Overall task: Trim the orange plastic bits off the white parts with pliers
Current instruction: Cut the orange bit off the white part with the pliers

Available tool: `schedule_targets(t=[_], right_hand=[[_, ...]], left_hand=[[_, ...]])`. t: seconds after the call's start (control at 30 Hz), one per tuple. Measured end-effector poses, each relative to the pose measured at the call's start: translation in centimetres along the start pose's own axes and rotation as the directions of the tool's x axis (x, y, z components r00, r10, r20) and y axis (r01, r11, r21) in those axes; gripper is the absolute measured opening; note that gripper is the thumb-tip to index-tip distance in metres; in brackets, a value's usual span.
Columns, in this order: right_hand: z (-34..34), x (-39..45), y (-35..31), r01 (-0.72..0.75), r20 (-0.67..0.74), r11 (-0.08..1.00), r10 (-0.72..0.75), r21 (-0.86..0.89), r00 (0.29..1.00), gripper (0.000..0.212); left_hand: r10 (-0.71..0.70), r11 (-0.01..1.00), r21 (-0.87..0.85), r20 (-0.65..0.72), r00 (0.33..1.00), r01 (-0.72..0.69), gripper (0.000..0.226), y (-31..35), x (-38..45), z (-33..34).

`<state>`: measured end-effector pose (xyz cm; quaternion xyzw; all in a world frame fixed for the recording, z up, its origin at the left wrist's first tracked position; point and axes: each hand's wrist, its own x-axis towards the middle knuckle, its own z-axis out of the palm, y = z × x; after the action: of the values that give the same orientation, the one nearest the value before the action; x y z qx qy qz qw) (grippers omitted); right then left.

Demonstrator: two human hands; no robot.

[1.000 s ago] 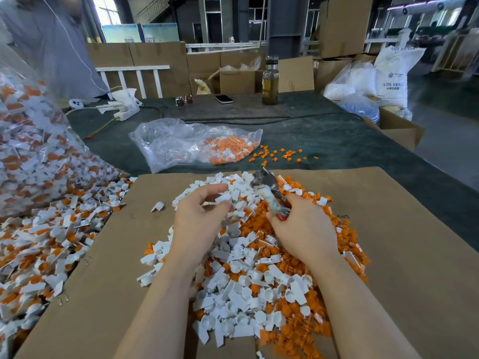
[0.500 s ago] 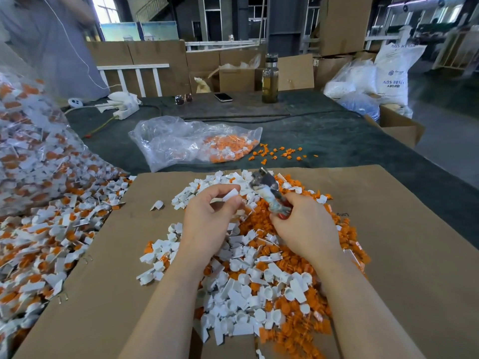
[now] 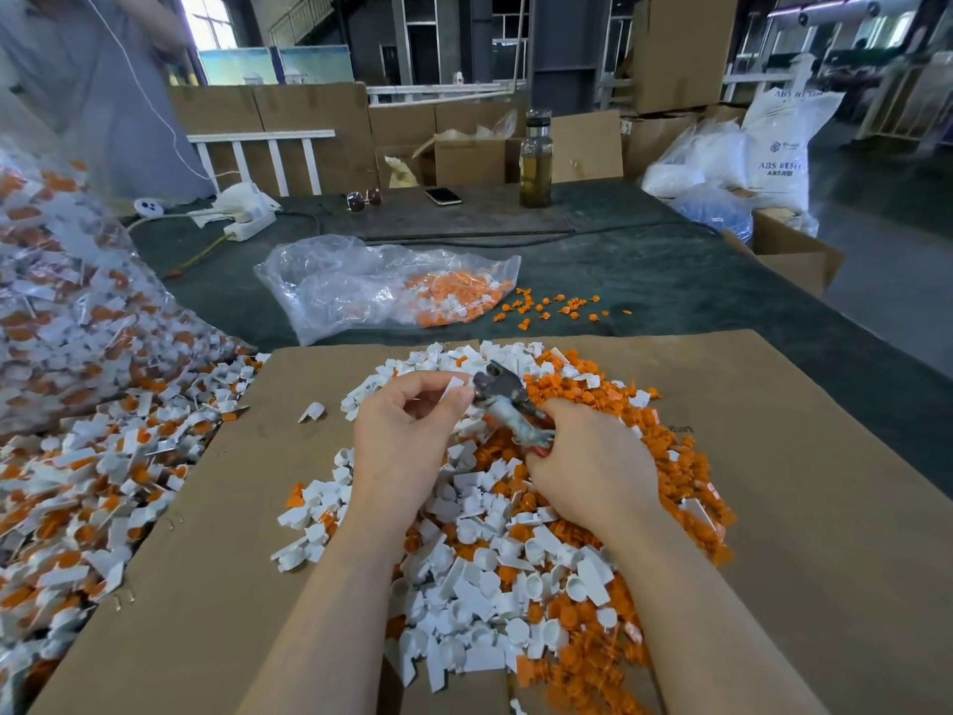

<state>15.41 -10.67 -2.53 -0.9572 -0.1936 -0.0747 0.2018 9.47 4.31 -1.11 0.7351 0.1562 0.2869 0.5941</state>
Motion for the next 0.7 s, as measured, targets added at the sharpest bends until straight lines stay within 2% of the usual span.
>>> schedule_targets(t=[0.17,0.33,0.47,0.6,0.7], right_hand=[[-0.7,0.4,0.1,-0.021,-0.084,0.965,0.044,0.263,0.996,0.020],[-1.3,0.1,-0.4,0.005,-0.157,0.851,0.091,0.525,0.983,0.020],[-1.6,-0.1,-0.6,0.052,-0.166,0.810,0.057,0.584,0.984,0.017],[-1.4,-0.2,-1.0,0.065,-0.126,0.759,0.022,0.648,0.992,0.023],[-1.3,-0.2,-1.1,0.075,-0.152,0.759,0.032,0.647,0.988,0.025]], left_hand=[[-0.047,0.996,-0.076,0.011,0.999,0.048,0.006,0.2,-0.1,0.0],[-0.095,0.988,-0.118,0.034,0.995,0.098,0.006,0.3,-0.2,0.5],[-0.126,0.977,-0.166,0.060,0.990,0.134,0.007,0.4,-0.4,0.9],[-0.109,0.986,-0.116,0.074,0.991,0.117,0.010,0.4,-0.5,1.1],[-0.117,0.986,-0.114,0.061,0.991,0.123,0.012,0.4,-0.5,1.1]])
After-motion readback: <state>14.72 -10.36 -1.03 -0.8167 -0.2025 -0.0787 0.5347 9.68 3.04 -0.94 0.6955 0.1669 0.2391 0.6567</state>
